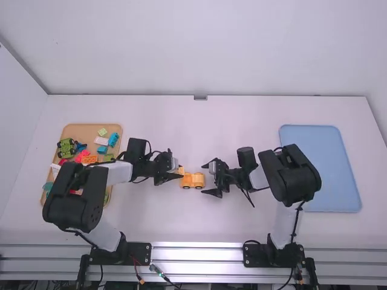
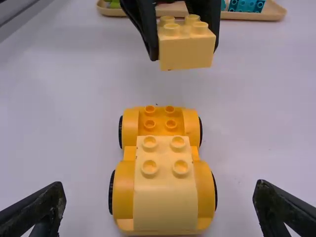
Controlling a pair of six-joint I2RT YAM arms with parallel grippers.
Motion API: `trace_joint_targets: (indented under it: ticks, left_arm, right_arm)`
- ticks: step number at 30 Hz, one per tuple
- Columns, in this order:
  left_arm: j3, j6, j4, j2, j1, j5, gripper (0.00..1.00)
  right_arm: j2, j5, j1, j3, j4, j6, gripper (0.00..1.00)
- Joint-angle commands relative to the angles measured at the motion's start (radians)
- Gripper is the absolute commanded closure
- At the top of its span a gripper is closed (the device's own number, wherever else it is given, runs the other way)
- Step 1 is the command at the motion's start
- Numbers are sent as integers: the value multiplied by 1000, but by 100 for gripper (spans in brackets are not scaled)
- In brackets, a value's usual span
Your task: Assemble lego blocks to make yellow taxi
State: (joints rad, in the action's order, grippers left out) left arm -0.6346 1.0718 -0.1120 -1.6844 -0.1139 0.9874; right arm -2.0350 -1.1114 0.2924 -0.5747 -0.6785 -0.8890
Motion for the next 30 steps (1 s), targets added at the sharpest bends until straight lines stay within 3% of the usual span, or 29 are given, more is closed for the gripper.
trace_joint_targets:
  ticks: [1,5,10,13,15,19,23,27,30]
  left_arm:
    - [11,-5,2,14,-19,24,79]
    - [11,-6,3,10,-28,22,80]
    - [11,-6,4,3,-28,25,80]
    - [11,-6,3,3,-29,25,80]
    - [11,-5,6,3,-29,26,80]
    - [11,-5,16,3,-28,25,80]
    - [11,-5,15,-3,-29,25,80]
    - [11,-5,16,-13,-29,25,81]
    - [11,-6,6,-21,-29,26,82]
  right_arm:
    - [-21,-40,3,-21,-2,29,1]
    - [-18,-26,13,0,-65,116,1]
    - [22,144,67,156,-421,274,1]
    - [22,168,81,190,-516,332,1]
    - [17,164,77,180,-496,335,1]
    - [-5,-13,58,52,-249,203,1]
    - [-30,-63,57,-68,-12,81,1]
    - [-54,-14,86,-91,25,87,1]
    - [-54,70,110,-54,-68,166,1]
